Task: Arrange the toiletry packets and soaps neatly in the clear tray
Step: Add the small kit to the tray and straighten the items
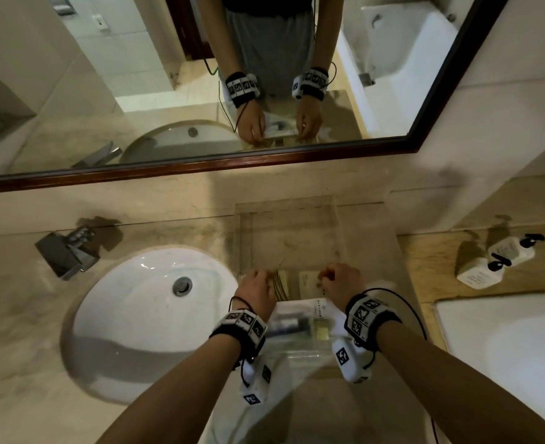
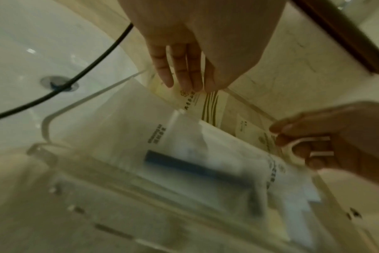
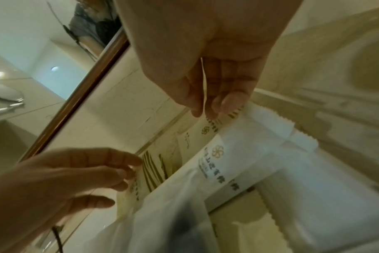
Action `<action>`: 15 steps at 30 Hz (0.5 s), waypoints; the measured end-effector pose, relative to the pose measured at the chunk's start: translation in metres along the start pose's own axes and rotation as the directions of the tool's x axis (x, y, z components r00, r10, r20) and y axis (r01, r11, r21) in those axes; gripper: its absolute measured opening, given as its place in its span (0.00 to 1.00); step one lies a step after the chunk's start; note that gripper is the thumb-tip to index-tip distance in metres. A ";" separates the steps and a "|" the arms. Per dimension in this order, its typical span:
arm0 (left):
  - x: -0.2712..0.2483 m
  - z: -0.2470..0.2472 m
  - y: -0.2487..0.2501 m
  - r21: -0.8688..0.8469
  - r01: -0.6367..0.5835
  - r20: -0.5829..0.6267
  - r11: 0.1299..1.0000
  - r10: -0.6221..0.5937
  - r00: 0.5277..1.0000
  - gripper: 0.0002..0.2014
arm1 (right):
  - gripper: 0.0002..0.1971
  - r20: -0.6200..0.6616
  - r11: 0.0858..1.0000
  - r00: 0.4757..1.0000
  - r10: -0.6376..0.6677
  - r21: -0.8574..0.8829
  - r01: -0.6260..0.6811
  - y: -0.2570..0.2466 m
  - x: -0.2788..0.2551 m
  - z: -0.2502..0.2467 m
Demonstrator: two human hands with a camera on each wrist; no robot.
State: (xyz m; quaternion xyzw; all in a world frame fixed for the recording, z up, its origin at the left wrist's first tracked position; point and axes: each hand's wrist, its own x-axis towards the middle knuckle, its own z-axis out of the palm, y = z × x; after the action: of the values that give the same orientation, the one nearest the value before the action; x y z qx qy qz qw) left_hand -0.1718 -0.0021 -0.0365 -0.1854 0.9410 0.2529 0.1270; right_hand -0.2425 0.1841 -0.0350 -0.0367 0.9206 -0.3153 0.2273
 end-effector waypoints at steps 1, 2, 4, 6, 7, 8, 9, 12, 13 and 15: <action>-0.002 0.001 -0.001 0.046 -0.034 -0.008 0.998 0.034 0.999 0.17 | 0.07 0.004 1.000 1.000 -0.031 -0.004 0.031 -0.002 -0.001 -0.001; -0.004 0.000 0.000 0.099 -0.059 -0.008 0.993 0.060 0.998 0.19 | 0.09 0.016 0.999 0.999 -0.052 -0.013 0.052 -0.004 -0.002 -0.001; -0.008 0.002 -0.001 0.193 -0.090 0.016 0.977 0.088 0.996 0.21 | 0.13 0.049 0.996 0.995 -0.088 -0.029 0.090 -0.006 -0.003 0.002; -0.011 0.004 -0.002 0.202 -0.095 0.046 0.975 0.087 0.995 0.24 | 0.16 0.068 0.990 0.989 -0.131 -0.044 0.134 -0.009 -0.005 0.007; -0.011 0.005 -0.004 0.190 -0.101 0.053 0.976 0.093 0.994 0.25 | 0.16 0.073 0.985 0.985 -0.155 -0.058 0.160 -0.010 -0.006 0.009; -0.010 0.007 -0.005 0.181 -0.107 0.062 0.978 0.097 0.993 0.25 | 0.16 0.082 0.981 0.981 -0.175 -0.074 0.181 -0.012 -0.007 0.011; -0.010 0.008 -0.007 0.180 -0.115 0.073 0.977 0.103 0.992 0.25 | 0.16 0.092 0.976 0.978 -0.189 -0.089 0.197 -0.013 -0.008 0.013; -0.007 0.009 -0.010 0.191 -0.135 0.108 0.972 0.116 0.987 0.26 | 0.16 0.100 0.969 0.976 -0.193 -0.139 0.206 -0.016 -0.008 0.016; -0.006 0.009 -0.011 0.200 -0.139 0.115 0.970 0.118 0.986 0.27 | 0.16 0.098 0.968 0.977 -0.189 -0.150 0.202 -0.016 -0.008 0.017; -0.006 0.007 -0.012 0.240 -0.142 0.117 0.960 0.117 0.986 0.28 | 0.16 0.104 0.967 0.978 -0.182 -0.160 0.197 -0.014 -0.006 0.018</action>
State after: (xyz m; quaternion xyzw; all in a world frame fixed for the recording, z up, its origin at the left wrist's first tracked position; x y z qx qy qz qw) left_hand -0.1601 -0.0064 -0.0460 -0.0929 0.9677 0.1504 0.1799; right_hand -0.2299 0.1641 -0.0364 -0.1577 0.9255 -0.2541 0.2326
